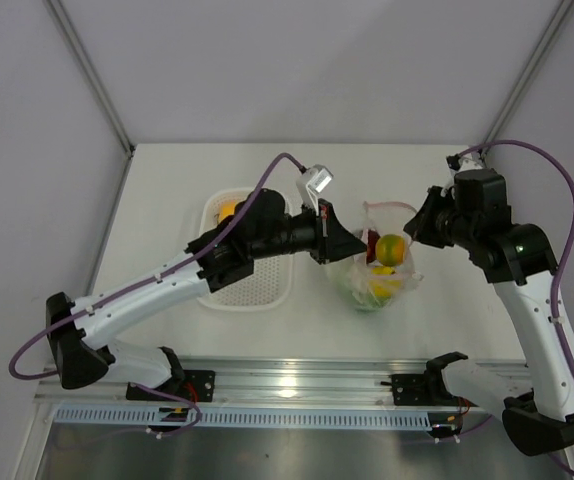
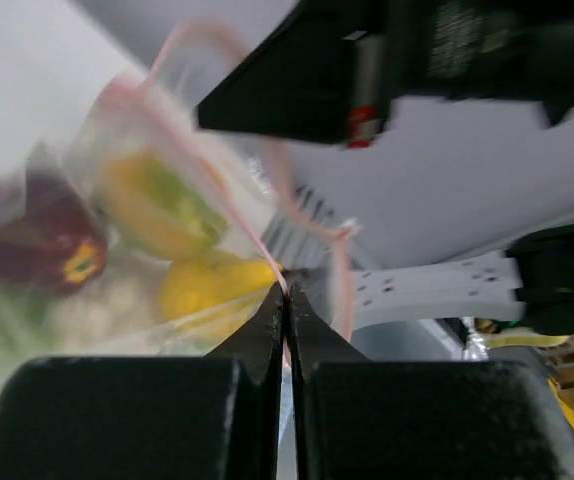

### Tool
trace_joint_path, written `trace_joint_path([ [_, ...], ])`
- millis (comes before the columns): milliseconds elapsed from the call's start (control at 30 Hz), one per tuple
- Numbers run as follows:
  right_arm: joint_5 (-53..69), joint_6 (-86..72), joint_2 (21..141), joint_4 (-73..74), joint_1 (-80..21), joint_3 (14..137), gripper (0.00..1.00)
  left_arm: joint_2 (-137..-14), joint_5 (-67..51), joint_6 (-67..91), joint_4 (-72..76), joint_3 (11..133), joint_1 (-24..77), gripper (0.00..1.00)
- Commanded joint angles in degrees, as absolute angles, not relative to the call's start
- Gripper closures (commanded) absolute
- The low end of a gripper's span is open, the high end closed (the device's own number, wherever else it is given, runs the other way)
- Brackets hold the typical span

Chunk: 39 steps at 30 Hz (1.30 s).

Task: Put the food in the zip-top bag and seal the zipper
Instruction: Adjust the zipper on the food storage bag.

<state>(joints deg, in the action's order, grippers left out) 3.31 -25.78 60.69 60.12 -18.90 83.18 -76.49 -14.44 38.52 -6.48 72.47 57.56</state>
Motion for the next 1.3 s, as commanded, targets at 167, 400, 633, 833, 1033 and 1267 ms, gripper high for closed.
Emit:
trace_joint_path([
  [167,-4.0,-24.2,57.4,59.1,-18.3,78.1,1.0,-77.6,-24.0,42.9,2.4,65.4,55.4,0.99],
  [400,-3.5,-22.6,59.8,60.2,-17.6,82.2,1.0,-77.1,-25.0,42.9,1.8,63.2,51.8,0.99],
  [633,-1.3,-23.7,58.0,62.7,-17.6,88.6,1.0,-70.8,-23.0,42.5,1.2,64.3,52.4,0.99],
  [833,-2.0,-23.8,57.1,58.0,-17.3,75.5,1.0,-80.1,-25.5,39.0,-5.2,66.0,51.7,0.99],
  [1033,-4.1,-22.8,56.9,60.5,-17.3,80.8,1.0,-82.5,-22.2,35.2,-9.6,73.1,51.2,0.99],
  [1267,-5.2,-21.8,56.9,61.9,-17.3,83.5,1.0,-79.5,-17.3,32.3,-12.7,74.5,51.1,0.5],
])
